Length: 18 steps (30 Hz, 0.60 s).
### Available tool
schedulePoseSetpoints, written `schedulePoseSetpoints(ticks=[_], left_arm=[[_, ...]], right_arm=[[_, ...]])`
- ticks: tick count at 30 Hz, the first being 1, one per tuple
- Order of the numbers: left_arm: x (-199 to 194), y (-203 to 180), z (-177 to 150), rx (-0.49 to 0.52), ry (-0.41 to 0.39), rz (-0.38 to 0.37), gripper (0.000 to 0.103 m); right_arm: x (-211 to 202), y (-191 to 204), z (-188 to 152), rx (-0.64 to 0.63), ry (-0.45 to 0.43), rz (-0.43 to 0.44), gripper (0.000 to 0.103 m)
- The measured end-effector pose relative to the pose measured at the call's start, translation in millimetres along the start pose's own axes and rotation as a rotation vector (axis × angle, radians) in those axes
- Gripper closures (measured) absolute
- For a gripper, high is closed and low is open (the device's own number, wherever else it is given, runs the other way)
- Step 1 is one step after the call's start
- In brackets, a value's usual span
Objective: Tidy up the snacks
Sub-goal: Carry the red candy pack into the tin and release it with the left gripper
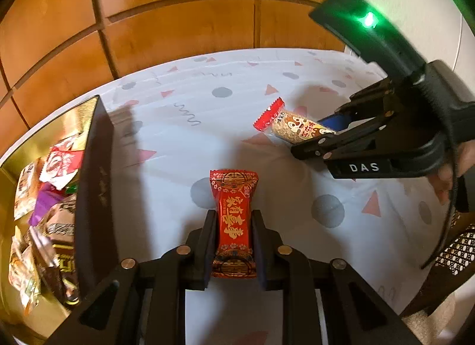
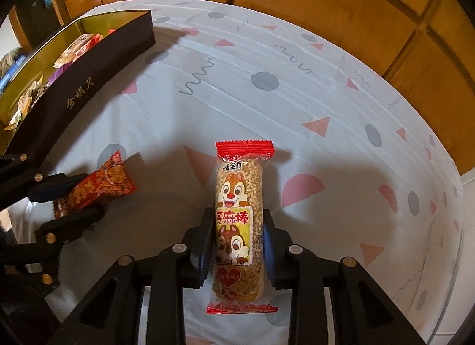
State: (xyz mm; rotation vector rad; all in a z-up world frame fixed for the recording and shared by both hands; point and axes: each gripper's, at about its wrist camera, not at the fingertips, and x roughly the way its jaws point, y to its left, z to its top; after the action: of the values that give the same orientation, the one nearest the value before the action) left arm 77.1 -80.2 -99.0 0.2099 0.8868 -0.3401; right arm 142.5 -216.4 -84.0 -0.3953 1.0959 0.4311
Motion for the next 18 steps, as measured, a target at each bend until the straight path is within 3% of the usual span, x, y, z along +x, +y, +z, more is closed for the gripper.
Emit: schedulePoseSetpoints(ticks=[8, 12, 18], left_arm=[[-40.6, 29.6, 3.1, -0.087, -0.059, -0.028, 0.081], [-60.6, 57.8, 6.3, -0.180, -0.093, -0.011, 0.081], [-87.6, 108.2, -1.4, -0.296, -0.122, 0.075, 0.081]], right_arm=[[0.1, -0.8, -0.9, 0.023, -0.003, 0.010, 0.073], [1.4, 2.3, -0.7, -0.009, -0.012, -0.009, 0.074], [1.2, 4.9, -1.9, -0.029, -0.020, -0.019, 0.074]])
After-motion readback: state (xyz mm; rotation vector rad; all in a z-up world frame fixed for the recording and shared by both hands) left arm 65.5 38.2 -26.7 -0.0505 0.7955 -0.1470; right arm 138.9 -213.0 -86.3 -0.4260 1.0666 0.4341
